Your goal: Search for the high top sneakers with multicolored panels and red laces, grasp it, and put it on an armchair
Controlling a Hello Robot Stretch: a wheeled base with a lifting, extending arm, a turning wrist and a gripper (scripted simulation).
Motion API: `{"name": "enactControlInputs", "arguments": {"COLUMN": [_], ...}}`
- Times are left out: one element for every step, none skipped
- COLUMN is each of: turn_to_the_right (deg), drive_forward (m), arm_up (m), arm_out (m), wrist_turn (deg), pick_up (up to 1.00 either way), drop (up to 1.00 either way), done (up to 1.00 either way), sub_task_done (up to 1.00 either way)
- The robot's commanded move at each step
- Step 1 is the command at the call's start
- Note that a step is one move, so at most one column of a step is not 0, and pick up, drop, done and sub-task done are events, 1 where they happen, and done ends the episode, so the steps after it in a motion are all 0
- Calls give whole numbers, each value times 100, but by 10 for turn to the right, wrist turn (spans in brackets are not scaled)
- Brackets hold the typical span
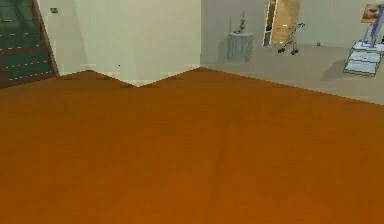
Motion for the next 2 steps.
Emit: {"name": "enactControlInputs", "arguments": {"turn_to_the_right": [300,0], "drive_forward": [0,100], "arm_up": [0,0], "arm_out": [0,0], "wrist_turn": [0,0], "pick_up": [0,0], "drop": [0,0], "done": [0,0], "sub_task_done": [0,0]}}
